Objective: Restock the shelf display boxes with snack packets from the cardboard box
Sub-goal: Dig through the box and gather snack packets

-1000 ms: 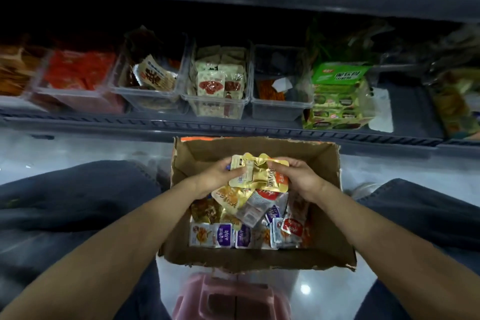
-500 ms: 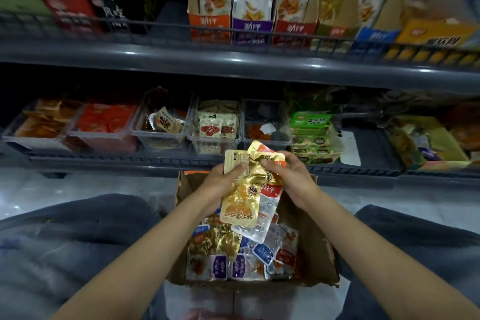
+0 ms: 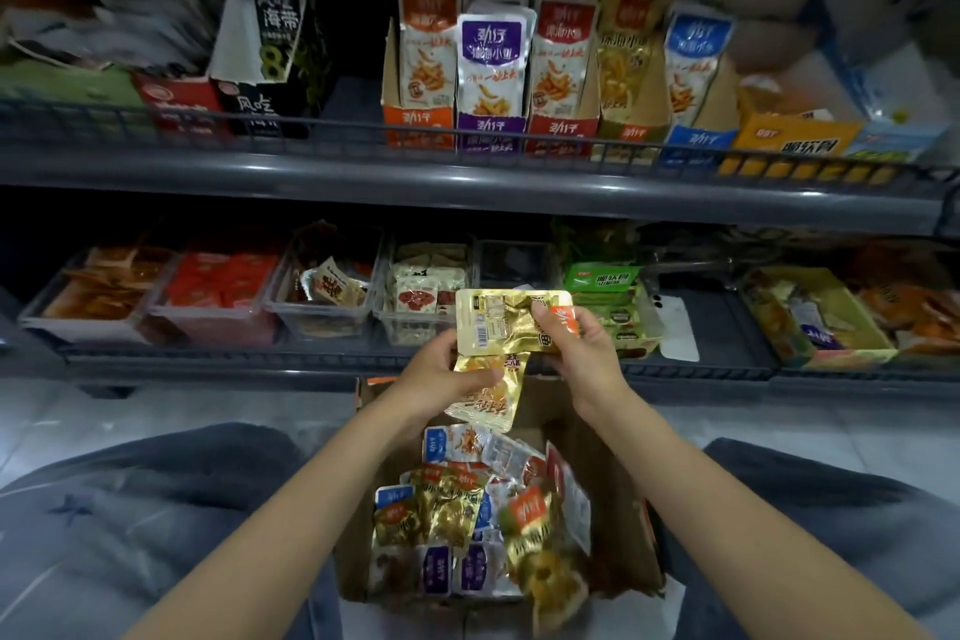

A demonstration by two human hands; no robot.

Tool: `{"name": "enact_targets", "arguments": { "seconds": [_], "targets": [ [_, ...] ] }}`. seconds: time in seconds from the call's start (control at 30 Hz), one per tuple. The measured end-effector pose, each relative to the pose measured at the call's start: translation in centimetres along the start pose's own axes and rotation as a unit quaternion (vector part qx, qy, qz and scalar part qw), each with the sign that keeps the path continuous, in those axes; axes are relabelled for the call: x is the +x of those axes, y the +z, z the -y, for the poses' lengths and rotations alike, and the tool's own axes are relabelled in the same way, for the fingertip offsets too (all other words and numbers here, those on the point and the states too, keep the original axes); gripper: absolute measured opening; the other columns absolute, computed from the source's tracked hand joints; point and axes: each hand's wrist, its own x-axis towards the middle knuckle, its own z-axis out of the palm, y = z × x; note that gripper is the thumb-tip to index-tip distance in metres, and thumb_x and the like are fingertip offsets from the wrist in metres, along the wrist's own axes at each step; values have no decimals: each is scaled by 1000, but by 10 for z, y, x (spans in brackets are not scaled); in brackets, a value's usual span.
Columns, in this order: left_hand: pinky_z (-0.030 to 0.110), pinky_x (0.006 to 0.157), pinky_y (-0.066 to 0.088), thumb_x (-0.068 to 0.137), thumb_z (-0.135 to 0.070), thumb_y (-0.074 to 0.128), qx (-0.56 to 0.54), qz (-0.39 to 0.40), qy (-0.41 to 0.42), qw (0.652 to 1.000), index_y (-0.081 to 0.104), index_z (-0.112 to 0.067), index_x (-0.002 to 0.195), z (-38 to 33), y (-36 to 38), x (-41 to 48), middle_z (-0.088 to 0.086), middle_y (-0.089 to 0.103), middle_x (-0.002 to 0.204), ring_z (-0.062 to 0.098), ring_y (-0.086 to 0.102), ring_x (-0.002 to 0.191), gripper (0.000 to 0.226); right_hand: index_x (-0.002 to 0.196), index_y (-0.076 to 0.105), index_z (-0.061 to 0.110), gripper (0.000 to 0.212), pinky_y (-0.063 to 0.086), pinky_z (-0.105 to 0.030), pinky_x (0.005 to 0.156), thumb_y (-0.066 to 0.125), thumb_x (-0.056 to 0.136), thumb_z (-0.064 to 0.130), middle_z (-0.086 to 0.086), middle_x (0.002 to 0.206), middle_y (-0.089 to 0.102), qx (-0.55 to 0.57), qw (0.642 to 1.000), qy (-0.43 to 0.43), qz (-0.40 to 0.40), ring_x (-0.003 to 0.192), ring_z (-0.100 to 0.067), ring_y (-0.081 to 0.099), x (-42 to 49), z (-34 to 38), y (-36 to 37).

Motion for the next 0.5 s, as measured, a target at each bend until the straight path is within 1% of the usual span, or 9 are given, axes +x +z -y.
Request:
{"name": "enact_targets", "arguments": {
  "seconds": [0.07, 0.13, 0.23, 0.3, 0.33, 0.37, 0.4, 0.43, 0.5],
  "targets": [
    [24, 78, 55, 81, -4, 70, -15, -12, 18, 1000, 54, -20, 123, -6, -4, -1, -1, 67, 113, 14, 65, 101, 48, 98, 63, 18, 21, 54, -35, 82, 73, 81, 25, -5, 102, 70, 25, 1000, -2, -1, 97, -19, 66, 0, 11, -2],
    [28, 80, 55, 84, -7, 68, -5, -39, 29, 999, 55, -20, 123, -11, -9, -2, -1, 69, 112, 15, 66, 100, 43, 105, 63, 17, 23, 51, -29, 81, 70, 83, 22, -3, 103, 70, 56, 998, 2, 7, 98, -16, 65, 0, 22, -5],
    [31, 84, 53, 89, -18, 63, 10, -83, 45, 995, 59, -26, 112, -21, -18, -3, -5, 69, 108, 17, 65, 102, 25, 96, 65, 16, 13, 51, -30, 81, 69, 84, 19, 0, 92, 72, 73, 997, 9, 4, 91, -15, 67, 1, 36, -11],
    [24, 81, 49, 94, -25, 56, 11, -90, 57, 994, 55, -32, 109, -29, -19, -6, -10, 64, 116, 10, 61, 104, 17, 91, 66, 17, 10, 52, -33, 84, 70, 83, 21, -1, 90, 73, 35, 999, 5, 4, 87, -17, 69, 1, 41, -13],
    [19, 81, 45, 96, -28, 52, 24, -89, 61, 994, 51, -33, 115, -33, -18, -8, -12, 57, 123, 4, 55, 107, 20, 92, 66, 17, 11, 52, -35, 85, 69, 84, 23, -1, 91, 74, 7, 1000, 1, 7, 87, -18, 69, 0, 42, -12],
    [19, 87, 42, 98, -31, 48, 38, -85, 64, 994, 45, -32, 125, -36, -17, -9, -14, 49, 129, 1, 48, 112, 28, 93, 66, 17, 12, 53, -34, 86, 68, 85, 25, -2, 93, 74, -22, 1000, -6, 8, 88, -17, 70, -1, 42, -10],
    [23, 95, 37, 99, -34, 44, 50, -79, 64, 994, 37, -31, 137, -39, -14, -9, -16, 40, 133, 2, 40, 119, 39, 95, 65, 17, 12, 53, -32, 85, 65, 87, 27, -1, 95, 73, -47, 999, -16, 9, 88, -15, 69, -2, 43, -8],
    [29, 101, 33, 100, -35, 42, 53, -65, 66, 994, 31, -30, 143, -41, -11, -9, -17, 34, 138, 4, 34, 125, 45, 95, 64, 18, 12, 53, -27, 82, 62, 90, 28, 0, 95, 73, -71, 997, -28, 13, 87, -11, 69, -4, 43, -5],
    [27, 99, 32, 101, -32, 36, 47, -27, 73, 996, 27, -32, 145, -46, -2, -10, -18, 34, 138, 3, 32, 126, 45, 96, 62, 19, 13, 52, -11, 67, 55, 94, 29, 7, 90, 69, -103, 993, -53, 27, 76, 3, 65, -8, 46, 5]
  ]
}}
